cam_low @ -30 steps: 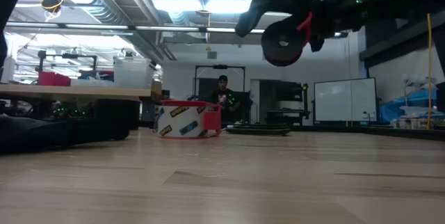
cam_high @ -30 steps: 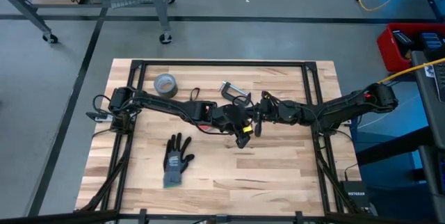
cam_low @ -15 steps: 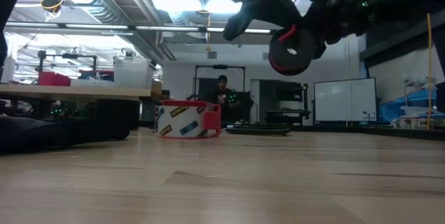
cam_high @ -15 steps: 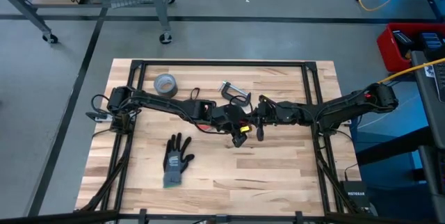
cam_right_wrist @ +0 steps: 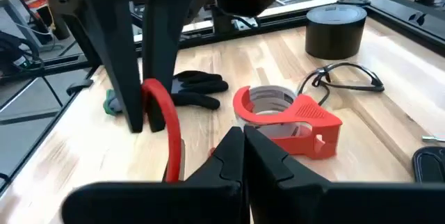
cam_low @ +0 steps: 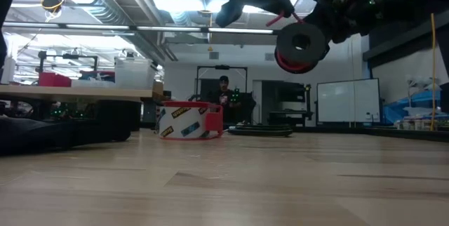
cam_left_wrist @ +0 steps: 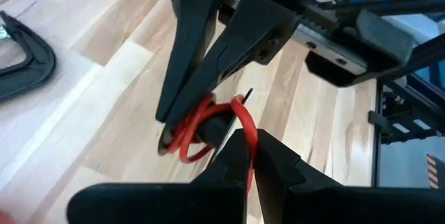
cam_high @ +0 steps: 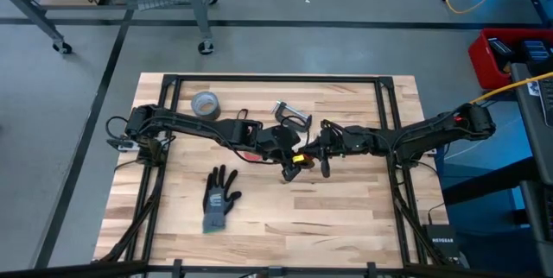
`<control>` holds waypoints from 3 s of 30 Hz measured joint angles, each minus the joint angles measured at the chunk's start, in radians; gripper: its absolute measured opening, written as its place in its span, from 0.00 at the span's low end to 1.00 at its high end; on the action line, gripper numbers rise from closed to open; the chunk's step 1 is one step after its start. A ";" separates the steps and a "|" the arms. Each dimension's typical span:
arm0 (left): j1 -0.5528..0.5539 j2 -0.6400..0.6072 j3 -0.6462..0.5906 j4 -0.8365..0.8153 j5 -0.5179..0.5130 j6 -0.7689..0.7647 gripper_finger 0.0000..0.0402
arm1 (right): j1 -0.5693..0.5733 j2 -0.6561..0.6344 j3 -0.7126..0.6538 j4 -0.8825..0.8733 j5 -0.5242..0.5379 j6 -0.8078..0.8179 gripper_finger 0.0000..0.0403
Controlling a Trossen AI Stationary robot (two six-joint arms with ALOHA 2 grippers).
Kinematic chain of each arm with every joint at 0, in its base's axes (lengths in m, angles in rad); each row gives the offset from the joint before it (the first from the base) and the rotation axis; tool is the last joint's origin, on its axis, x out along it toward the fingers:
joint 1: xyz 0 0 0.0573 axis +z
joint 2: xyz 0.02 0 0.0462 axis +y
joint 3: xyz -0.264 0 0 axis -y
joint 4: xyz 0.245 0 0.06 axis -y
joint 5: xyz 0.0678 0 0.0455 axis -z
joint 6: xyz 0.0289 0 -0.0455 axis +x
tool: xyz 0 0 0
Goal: Coil cords
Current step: Coil the red wire onto the spool
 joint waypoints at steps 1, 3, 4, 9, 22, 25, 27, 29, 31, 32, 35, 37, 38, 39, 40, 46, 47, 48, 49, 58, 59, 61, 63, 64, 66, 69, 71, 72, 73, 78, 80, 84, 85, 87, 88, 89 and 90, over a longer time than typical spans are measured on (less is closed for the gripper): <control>0.000 -0.001 0.000 -0.008 0.000 0.000 0.00 | 0.000 0.000 0.000 0.000 0.000 0.000 0.01; 0.000 -0.003 0.000 -0.037 0.000 0.003 0.00 | 0.000 -0.001 0.000 -0.001 0.000 0.000 0.01; 0.000 -0.004 0.000 -0.048 0.000 0.004 0.00 | 0.000 -0.007 0.000 -0.004 0.000 0.000 0.01; 0.000 -0.005 0.000 -0.108 0.000 0.008 0.00 | 0.000 -0.046 0.000 0.003 -0.050 0.004 0.01; -0.002 -0.005 0.000 -0.091 -0.001 0.058 0.00 | 0.000 -0.168 0.000 0.031 -0.051 0.000 0.01; -0.002 -0.005 0.000 -0.047 -0.001 0.080 0.00 | 0.000 -0.180 0.000 0.053 -0.042 0.000 0.01; -0.002 -0.005 0.000 -0.019 -0.001 0.091 0.00 | 0.000 -0.179 -0.001 0.075 -0.041 0.000 0.01; -0.002 -0.005 0.000 -0.004 -0.001 0.094 0.00 | 0.000 -0.179 0.000 0.104 -0.040 -0.001 0.01; -0.002 -0.005 0.000 -0.006 -0.002 0.089 0.01 | 0.000 -0.179 0.000 0.126 -0.035 -0.005 0.01; -0.002 -0.005 0.000 -0.007 -0.002 0.087 0.02 | 0.000 -0.178 0.000 0.138 -0.033 -0.009 0.01; -0.002 -0.005 0.000 -0.003 -0.003 0.093 0.04 | 0.000 -0.178 -0.001 0.175 -0.026 -0.024 0.01; -0.002 -0.006 0.000 -0.003 -0.003 0.104 0.06 | 0.000 -0.178 -0.001 0.185 -0.024 -0.027 0.01; -0.002 -0.006 0.000 -0.007 -0.003 0.105 0.07 | 0.000 -0.178 -0.001 0.190 -0.024 -0.027 0.01; -0.002 -0.005 0.000 -0.011 -0.003 0.105 0.07 | 0.000 -0.178 0.000 0.195 -0.024 -0.027 0.01; -0.002 -0.005 0.000 -0.012 -0.003 0.107 0.08 | 0.000 -0.178 0.000 0.198 -0.023 -0.027 0.01; -0.002 -0.005 0.000 -0.010 -0.002 0.142 0.12 | 0.000 -0.179 0.000 0.194 -0.021 -0.027 0.01; -0.002 -0.005 0.000 -0.010 -0.002 0.140 0.12 | 0.000 -0.179 0.000 0.193 -0.021 -0.027 0.01; -0.002 -0.005 0.000 -0.010 -0.002 0.136 0.13 | 0.000 -0.178 0.000 0.193 -0.021 -0.027 0.01; -0.002 -0.005 0.000 -0.010 -0.001 0.134 0.13 | 0.000 -0.179 0.000 0.194 -0.021 -0.027 0.01; -0.015 -0.005 0.000 -0.016 0.000 0.141 0.10 | 0.000 -0.178 0.000 0.194 -0.021 -0.028 0.01; -0.015 -0.005 0.000 -0.019 0.000 0.143 0.09 | 0.000 -0.178 0.000 0.195 -0.021 -0.028 0.01; -0.016 -0.005 0.000 -0.018 0.000 0.155 0.08 | 0.000 -0.178 0.000 0.200 -0.021 -0.028 0.01; -0.015 -0.005 0.000 -0.025 0.000 0.164 0.07 | 0.000 -0.178 0.000 0.208 -0.021 -0.028 0.01; -0.015 -0.005 0.000 -0.034 0.000 0.164 0.07 | 0.000 -0.178 0.000 0.210 -0.021 -0.028 0.01; -0.015 -0.005 0.000 -0.070 0.000 0.164 0.06 | 0.000 -0.178 0.000 0.210 -0.021 -0.028 0.01; -0.015 -0.005 0.000 -0.133 0.000 0.156 0.04 | 0.000 -0.181 0.000 0.209 -0.021 -0.029 0.01; -0.015 -0.005 0.000 -0.172 0.000 0.154 0.03 | 0.000 -0.183 0.000 0.213 -0.021 -0.031 0.01; -0.015 -0.005 0.000 -0.187 0.000 0.153 0.02 | 0.000 -0.187 0.000 0.212 -0.021 -0.034 0.01; -0.016 -0.005 0.000 -0.196 -0.001 0.148 0.01 | 0.000 -0.193 0.000 0.209 -0.021 -0.035 0.01; -0.029 -0.005 0.000 -0.220 -0.125 0.133 0.00 | 0.000 -0.217 0.001 0.208 -0.018 -0.054 0.01; -0.035 -0.009 0.000 -0.254 -0.140 0.127 0.00 | 0.000 -0.228 0.001 0.208 -0.018 -0.055 0.01; -0.062 -0.014 0.000 -0.316 -0.151 0.063 0.00 | 0.000 -0.248 0.001 0.206 -0.014 -0.076 0.01; -0.073 -0.014 0.000 -0.328 -0.163 0.049 0.00 | 0.000 -0.252 0.001 0.207 -0.011 -0.080 0.01; -0.097 -0.014 0.000 -0.359 -0.219 0.019 0.00 | 0.000 -0.259 0.001 0.197 -0.002 -0.084 0.01; -0.110 -0.014 0.000 -0.374 -0.263 0.001 0.00 | 0.000 -0.260 0.001 0.197 0.001 -0.086 0.01; -0.125 -0.015 0.000 -0.384 -0.318 -0.019 0.00 | 0.000 -0.261 0.001 0.191 0.002 -0.089 0.01; -0.140 -0.021 0.000 -0.399 -0.378 -0.031 0.00 | 0.000 -0.261 0.001 0.181 0.002 -0.090 0.01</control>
